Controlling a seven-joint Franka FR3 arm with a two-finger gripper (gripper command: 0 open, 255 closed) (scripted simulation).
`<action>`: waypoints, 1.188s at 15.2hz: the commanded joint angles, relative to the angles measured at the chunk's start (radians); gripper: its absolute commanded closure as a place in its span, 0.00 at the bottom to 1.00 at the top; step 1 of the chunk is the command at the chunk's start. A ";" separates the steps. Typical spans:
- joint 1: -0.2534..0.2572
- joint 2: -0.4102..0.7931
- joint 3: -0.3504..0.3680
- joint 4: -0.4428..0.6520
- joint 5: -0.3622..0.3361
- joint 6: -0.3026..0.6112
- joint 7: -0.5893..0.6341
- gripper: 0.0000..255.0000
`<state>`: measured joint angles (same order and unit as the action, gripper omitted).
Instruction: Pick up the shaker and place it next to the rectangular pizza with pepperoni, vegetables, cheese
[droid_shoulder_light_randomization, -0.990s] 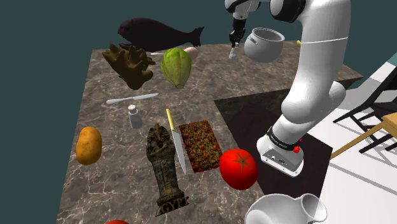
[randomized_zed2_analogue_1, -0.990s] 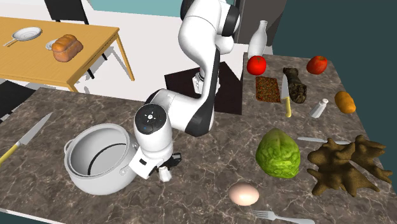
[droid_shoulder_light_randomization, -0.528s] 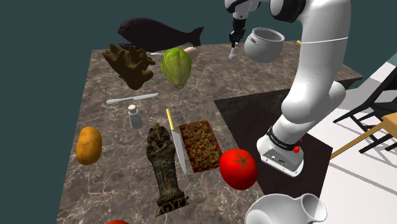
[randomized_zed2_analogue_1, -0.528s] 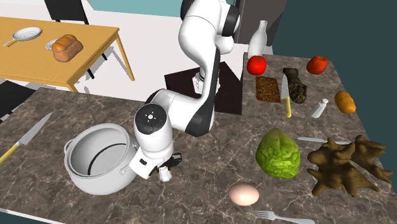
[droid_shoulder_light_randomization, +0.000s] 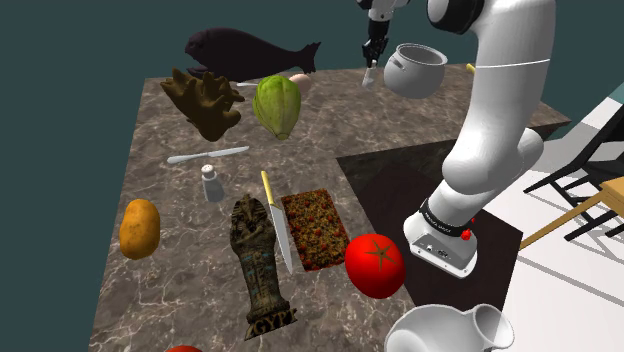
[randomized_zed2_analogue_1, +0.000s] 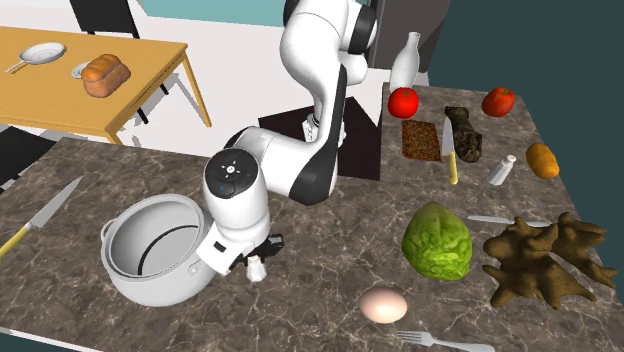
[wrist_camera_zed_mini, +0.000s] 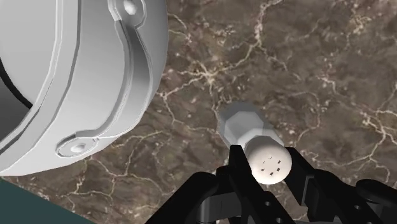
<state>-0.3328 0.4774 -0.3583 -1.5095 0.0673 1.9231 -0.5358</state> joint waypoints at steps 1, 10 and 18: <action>0.001 -0.009 -0.002 0.015 -0.003 -0.024 0.000 1.00; -0.003 -0.028 -0.007 0.109 -0.009 -0.135 -0.002 1.00; -0.011 -0.027 -0.009 0.219 -0.009 -0.243 -0.007 1.00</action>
<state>-0.3422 0.4488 -0.3672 -1.3073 0.0574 1.6951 -0.5410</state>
